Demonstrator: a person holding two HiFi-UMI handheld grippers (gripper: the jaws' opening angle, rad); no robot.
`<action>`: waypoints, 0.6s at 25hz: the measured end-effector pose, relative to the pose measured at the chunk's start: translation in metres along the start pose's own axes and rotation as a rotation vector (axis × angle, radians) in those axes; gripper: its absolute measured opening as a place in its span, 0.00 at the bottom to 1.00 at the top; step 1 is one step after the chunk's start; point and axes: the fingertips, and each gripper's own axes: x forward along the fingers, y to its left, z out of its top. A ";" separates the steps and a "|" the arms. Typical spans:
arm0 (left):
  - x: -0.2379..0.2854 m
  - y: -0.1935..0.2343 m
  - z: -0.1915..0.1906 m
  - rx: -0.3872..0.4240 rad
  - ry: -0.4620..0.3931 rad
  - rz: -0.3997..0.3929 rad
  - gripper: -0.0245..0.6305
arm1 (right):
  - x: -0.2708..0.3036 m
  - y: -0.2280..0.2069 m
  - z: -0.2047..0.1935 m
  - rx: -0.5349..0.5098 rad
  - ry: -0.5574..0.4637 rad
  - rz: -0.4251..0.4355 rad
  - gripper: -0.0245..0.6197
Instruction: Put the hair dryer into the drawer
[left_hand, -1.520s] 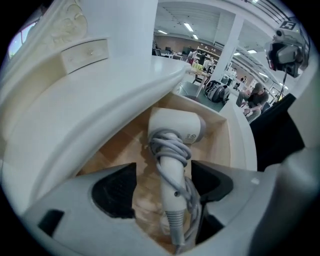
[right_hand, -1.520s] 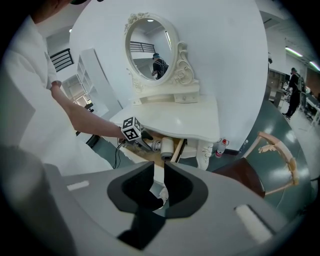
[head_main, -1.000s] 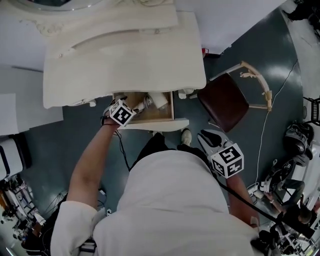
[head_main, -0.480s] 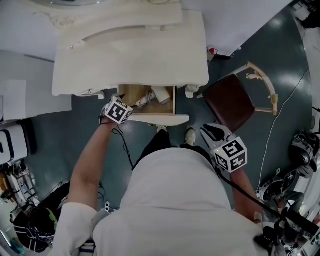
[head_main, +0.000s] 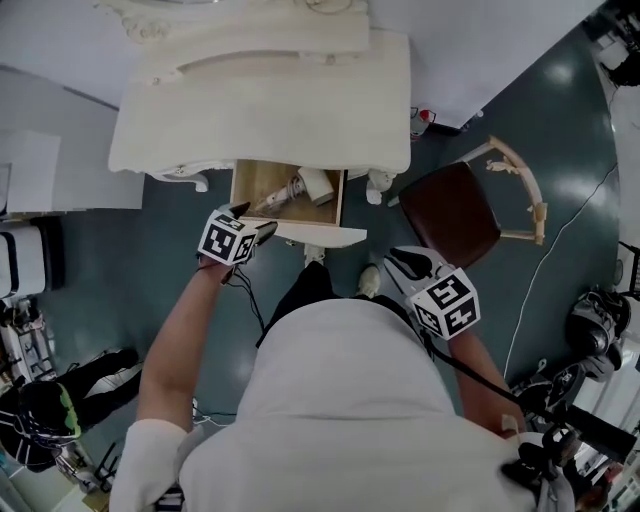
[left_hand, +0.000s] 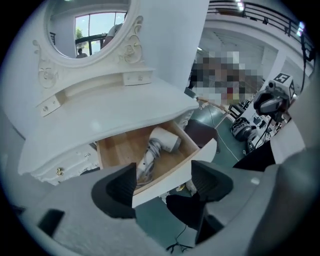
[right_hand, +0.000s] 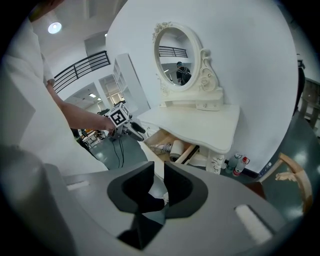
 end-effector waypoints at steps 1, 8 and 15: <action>-0.005 -0.009 -0.001 -0.013 -0.020 -0.001 0.56 | -0.002 0.002 -0.002 -0.011 0.003 0.009 0.14; -0.034 -0.069 -0.012 -0.140 -0.137 -0.035 0.41 | -0.009 0.017 -0.021 -0.049 0.026 0.056 0.13; -0.048 -0.130 -0.020 -0.276 -0.195 -0.086 0.25 | -0.013 0.026 -0.038 -0.078 0.048 0.100 0.13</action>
